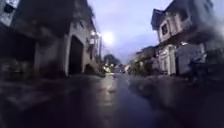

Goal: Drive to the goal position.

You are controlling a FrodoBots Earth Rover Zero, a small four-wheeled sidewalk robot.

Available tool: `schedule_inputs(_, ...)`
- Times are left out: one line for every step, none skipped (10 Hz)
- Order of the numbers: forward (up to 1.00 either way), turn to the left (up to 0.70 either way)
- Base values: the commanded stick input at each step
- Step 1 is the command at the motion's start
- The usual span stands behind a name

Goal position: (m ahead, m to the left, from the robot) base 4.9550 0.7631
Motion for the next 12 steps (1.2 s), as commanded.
schedule_inputs(0.70, 0.00)
schedule_inputs(0.70, 0.00)
schedule_inputs(0.70, 0.00)
schedule_inputs(0.70, -0.01)
schedule_inputs(0.70, -0.11)
schedule_inputs(0.70, -0.24)
schedule_inputs(0.70, -0.35)
schedule_inputs(0.70, -0.34)
schedule_inputs(0.70, -0.26)
schedule_inputs(0.70, 0.00)
schedule_inputs(0.70, 0.00)
schedule_inputs(0.70, 0.00)
